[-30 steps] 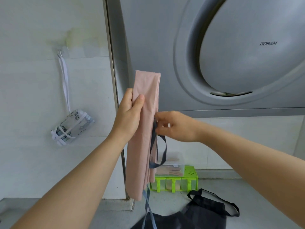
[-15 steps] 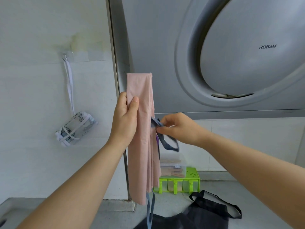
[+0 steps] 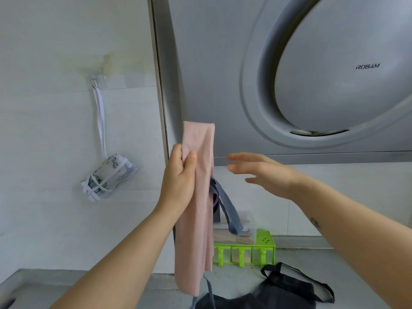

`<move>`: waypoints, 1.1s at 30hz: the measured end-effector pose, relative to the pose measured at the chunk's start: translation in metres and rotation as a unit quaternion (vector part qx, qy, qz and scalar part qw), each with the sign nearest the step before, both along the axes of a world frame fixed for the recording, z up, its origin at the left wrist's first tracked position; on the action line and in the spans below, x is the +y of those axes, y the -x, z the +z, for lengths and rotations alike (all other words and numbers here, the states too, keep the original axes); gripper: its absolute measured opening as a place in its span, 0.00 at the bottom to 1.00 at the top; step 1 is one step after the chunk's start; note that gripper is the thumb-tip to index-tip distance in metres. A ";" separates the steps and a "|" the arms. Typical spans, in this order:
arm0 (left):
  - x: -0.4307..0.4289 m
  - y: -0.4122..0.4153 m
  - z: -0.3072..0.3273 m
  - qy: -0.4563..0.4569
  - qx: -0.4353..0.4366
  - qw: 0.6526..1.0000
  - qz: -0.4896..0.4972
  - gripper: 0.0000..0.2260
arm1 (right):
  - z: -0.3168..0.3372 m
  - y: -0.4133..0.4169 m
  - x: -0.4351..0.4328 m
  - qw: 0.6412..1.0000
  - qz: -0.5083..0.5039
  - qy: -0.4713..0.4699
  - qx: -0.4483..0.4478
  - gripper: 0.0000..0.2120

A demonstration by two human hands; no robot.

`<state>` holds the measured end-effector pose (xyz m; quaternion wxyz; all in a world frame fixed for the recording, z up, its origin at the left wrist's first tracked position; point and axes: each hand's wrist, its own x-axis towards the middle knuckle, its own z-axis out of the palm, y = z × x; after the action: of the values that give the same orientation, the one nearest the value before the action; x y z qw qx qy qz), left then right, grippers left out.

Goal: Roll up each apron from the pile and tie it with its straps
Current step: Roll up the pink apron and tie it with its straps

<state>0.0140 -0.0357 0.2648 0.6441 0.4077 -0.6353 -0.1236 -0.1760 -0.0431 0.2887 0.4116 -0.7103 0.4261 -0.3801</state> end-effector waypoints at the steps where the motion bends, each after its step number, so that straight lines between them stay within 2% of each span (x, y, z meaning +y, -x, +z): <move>1: -0.002 0.004 0.000 0.002 -0.003 1.000 -0.005 0.07 | 0.002 -0.009 0.005 0.999 0.031 0.010 0.008 0.26; 4: 0.000 0.013 0.004 0.000 -0.009 1.000 -0.030 0.05 | -0.002 -0.029 0.010 0.995 0.078 0.027 0.050 0.17; 9: 0.003 0.021 0.019 -0.014 -0.044 0.995 -0.090 0.03 | -0.007 -0.031 0.001 0.998 0.047 0.021 0.026 0.13; 11: 0.003 0.023 0.022 -0.018 -0.048 0.991 -0.122 0.11 | -0.006 -0.028 -0.002 0.999 0.040 0.027 0.000 0.10; 13: 0.000 0.020 0.018 -0.042 -0.014 0.985 -0.164 0.22 | -0.005 -0.024 -0.004 0.998 0.020 0.033 -0.045 0.10; 15: -0.002 0.015 0.004 -0.139 0.005 0.965 -0.222 0.29 | -0.007 -0.019 -0.007 0.995 -0.013 0.034 -0.096 0.10; 16: -0.002 0.012 -0.006 -0.196 -0.006 0.949 -0.248 0.30 | -0.010 -0.016 -0.009 0.991 -0.032 0.036 -0.121 0.10; 18: -0.004 0.008 -0.029 -0.265 -0.034 0.924 -0.275 0.25 | -0.016 -0.013 -0.012 0.983 -0.067 0.038 -0.164 0.07; 22: -0.008 0.011 -0.043 -0.238 -0.049 0.939 -0.242 0.15 | -0.029 -0.016 -0.011 0.975 -0.081 0.007 -0.206 0.04; 25: -0.008 0.013 -0.039 -0.226 -0.054 0.944 -0.236 0.15 | -0.033 -0.017 -0.012 0.977 -0.073 -0.018 -0.197 0.06; 30: -0.001 0.015 -0.045 -0.183 -0.066 0.958 -0.213 0.18 | -0.029 -0.007 -0.018 0.969 -0.133 0.082 -0.190 0.04; 33: 0.003 0.015 -0.048 -0.190 -0.095 0.947 -0.239 0.08 | -0.031 -0.002 -0.018 0.969 -0.132 0.181 -0.103 0.07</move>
<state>-0.0008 -0.0330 0.2173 0.4432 0.3681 -0.7372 -0.3531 -0.1739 -0.0608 0.2579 0.2642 -0.6677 0.3953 -0.5728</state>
